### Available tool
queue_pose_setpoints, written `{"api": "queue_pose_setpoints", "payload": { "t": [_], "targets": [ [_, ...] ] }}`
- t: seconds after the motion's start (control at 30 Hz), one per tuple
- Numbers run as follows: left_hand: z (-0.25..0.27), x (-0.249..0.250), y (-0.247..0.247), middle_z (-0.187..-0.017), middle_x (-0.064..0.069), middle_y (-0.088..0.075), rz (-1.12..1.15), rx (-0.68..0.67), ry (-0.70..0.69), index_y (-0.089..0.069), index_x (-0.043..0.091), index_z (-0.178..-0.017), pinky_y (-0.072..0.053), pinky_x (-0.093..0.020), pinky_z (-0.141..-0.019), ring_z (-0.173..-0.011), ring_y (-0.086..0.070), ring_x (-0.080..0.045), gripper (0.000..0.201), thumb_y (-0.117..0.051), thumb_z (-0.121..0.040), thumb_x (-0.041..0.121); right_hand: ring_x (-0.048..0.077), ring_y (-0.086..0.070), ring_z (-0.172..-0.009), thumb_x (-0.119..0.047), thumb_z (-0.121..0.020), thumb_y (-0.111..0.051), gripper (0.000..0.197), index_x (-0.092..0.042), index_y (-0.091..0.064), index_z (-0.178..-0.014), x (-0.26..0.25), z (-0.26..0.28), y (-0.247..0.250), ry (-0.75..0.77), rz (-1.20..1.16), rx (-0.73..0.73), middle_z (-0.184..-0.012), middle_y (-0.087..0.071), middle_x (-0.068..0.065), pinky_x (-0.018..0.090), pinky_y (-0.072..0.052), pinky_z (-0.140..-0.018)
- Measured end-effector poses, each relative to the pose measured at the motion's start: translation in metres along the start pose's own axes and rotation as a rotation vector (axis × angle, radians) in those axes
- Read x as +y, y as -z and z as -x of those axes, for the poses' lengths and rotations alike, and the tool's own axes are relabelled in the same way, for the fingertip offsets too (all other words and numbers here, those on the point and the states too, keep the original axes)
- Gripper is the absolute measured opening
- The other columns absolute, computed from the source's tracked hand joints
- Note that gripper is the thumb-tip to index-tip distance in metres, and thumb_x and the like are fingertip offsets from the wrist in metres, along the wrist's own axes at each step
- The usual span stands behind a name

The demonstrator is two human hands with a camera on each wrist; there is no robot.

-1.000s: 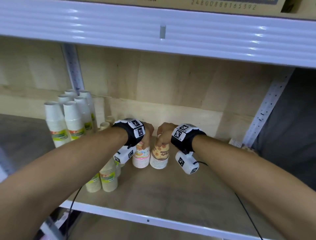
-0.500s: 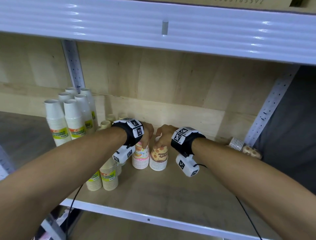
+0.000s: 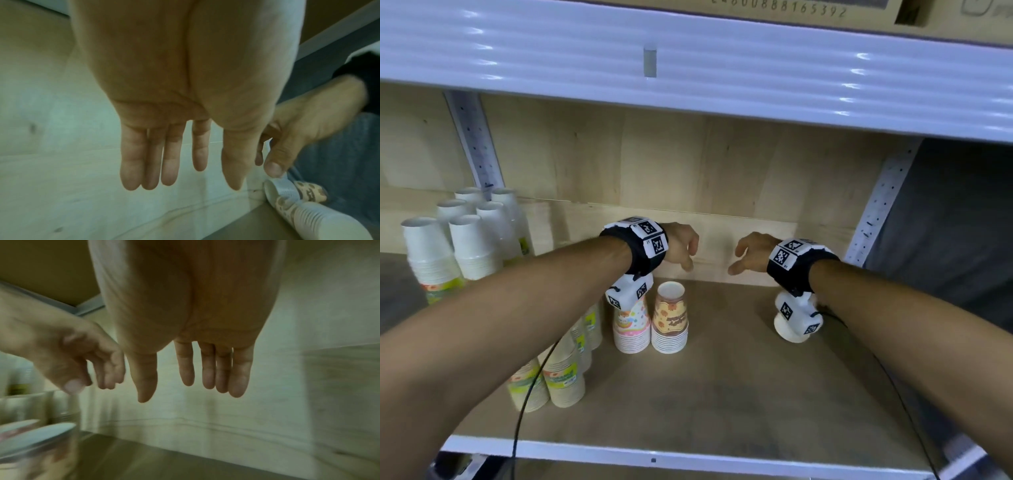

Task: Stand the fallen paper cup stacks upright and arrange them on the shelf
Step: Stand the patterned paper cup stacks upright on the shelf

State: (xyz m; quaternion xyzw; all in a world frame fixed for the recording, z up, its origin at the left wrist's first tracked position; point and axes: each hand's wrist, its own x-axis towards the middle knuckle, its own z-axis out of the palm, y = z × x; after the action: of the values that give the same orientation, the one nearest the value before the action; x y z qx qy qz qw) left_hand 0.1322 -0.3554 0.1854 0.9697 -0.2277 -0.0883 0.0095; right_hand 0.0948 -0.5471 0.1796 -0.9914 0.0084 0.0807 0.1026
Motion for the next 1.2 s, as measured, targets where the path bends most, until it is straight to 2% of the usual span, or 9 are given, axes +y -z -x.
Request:
{"api": "queue_pose_setpoints", "payload": {
  "t": [0.23,0.3,0.4,0.63,0.77,0.9,0.97,1.07,1.2],
  "targets": [
    [-0.043,0.058,-0.013,-0.12,0.005,-0.049,0.177,0.017,-0.146,-0.055,0.025,-0.124,-0.039,-0.029,-0.081,-0.098,-0.048,-0.017,0.041,-0.064,-0.089,0.044,0.026,-0.047,-0.126,-0.033,-0.081,-0.075,0.061,-0.014,-0.052,-0.133,0.111,-0.01,0.01,-0.257,-0.048,0.103,-0.14,-0.047,0.007,0.033,-0.041,-0.099],
    [-0.057,0.077,-0.023,-0.119,0.003,-0.055,0.229,0.001,-0.169,-0.053,0.028,-0.123,-0.043,-0.031,-0.084,-0.098,-0.051,-0.018,0.051,-0.063,-0.083,0.058,0.028,-0.043,-0.132,-0.03,-0.081,-0.075,0.07,-0.012,-0.043,-0.141,0.135,-0.011,0.007,-0.325,-0.059,0.112,-0.147,-0.04,0.009,0.033,-0.04,-0.104],
    [-0.07,0.106,-0.037,-0.111,0.003,-0.059,0.278,-0.044,-0.199,-0.047,0.032,-0.127,-0.046,-0.035,-0.088,-0.103,-0.055,-0.019,0.073,-0.061,-0.07,0.075,0.033,-0.048,-0.126,-0.026,-0.089,-0.066,0.059,-0.009,-0.042,-0.14,0.163,-0.014,-0.004,-0.397,-0.021,0.2,-0.142,-0.044,0.015,0.037,-0.043,-0.103],
    [-0.093,0.154,-0.07,-0.133,0.002,-0.053,0.329,-0.092,-0.273,-0.041,0.025,-0.141,-0.045,-0.035,-0.094,-0.118,-0.053,-0.022,0.075,-0.069,-0.079,0.057,0.032,-0.045,-0.129,-0.029,-0.083,-0.069,0.062,-0.012,-0.044,-0.138,0.22,-0.019,-0.054,-0.466,-0.141,0.201,-0.139,-0.046,0.014,0.036,-0.038,-0.104],
    [-0.112,0.173,-0.093,-0.124,0.015,-0.06,0.417,-0.088,-0.282,-0.039,0.051,-0.134,-0.051,-0.037,-0.093,-0.109,-0.062,-0.017,0.08,-0.068,-0.062,0.07,0.026,-0.045,-0.127,-0.042,-0.081,-0.064,0.061,-0.025,-0.043,-0.135,0.248,-0.037,-0.079,-0.457,-0.114,0.223,-0.139,-0.046,0.005,0.037,-0.037,-0.107],
    [-0.118,0.184,-0.102,-0.13,0.004,-0.059,0.401,-0.122,-0.295,-0.035,0.032,-0.144,-0.05,-0.032,-0.09,-0.109,-0.06,-0.02,0.092,-0.072,-0.067,0.065,0.029,-0.046,-0.123,-0.038,-0.084,-0.06,0.053,-0.024,-0.044,-0.132,0.256,-0.041,-0.089,-0.455,-0.068,0.289,-0.133,-0.048,0.008,0.04,-0.04,-0.104],
    [-0.122,0.188,-0.108,-0.125,0.001,-0.061,0.399,-0.16,-0.302,-0.043,0.023,-0.137,-0.046,-0.028,-0.085,-0.108,-0.06,-0.022,0.081,-0.075,-0.071,0.057,0.029,-0.048,-0.122,-0.041,-0.082,-0.057,0.058,-0.025,-0.042,-0.135,0.26,-0.046,-0.095,-0.441,-0.036,0.29,-0.134,-0.048,0.008,0.041,-0.041,-0.103],
    [-0.128,0.19,-0.115,-0.119,0.004,-0.063,0.412,-0.183,-0.277,-0.052,0.026,-0.128,-0.047,-0.028,-0.085,-0.105,-0.061,-0.021,0.069,-0.078,-0.07,0.053,0.029,-0.048,-0.125,-0.045,-0.079,-0.057,0.068,-0.026,-0.036,-0.141,0.265,-0.049,-0.101,-0.453,-0.003,0.258,-0.137,-0.047,0.007,0.045,-0.043,-0.103],
    [-0.136,0.188,-0.127,-0.131,0.001,-0.058,0.473,-0.254,-0.221,-0.044,0.024,-0.139,-0.049,-0.039,-0.098,-0.115,-0.059,-0.023,0.081,-0.081,-0.07,0.045,0.032,-0.048,-0.126,-0.03,-0.085,-0.056,0.062,-0.02,-0.036,-0.142,0.264,-0.044,-0.104,-0.46,0.052,0.256,-0.136,-0.05,0.011,0.043,-0.043,-0.103]
  ]
}}
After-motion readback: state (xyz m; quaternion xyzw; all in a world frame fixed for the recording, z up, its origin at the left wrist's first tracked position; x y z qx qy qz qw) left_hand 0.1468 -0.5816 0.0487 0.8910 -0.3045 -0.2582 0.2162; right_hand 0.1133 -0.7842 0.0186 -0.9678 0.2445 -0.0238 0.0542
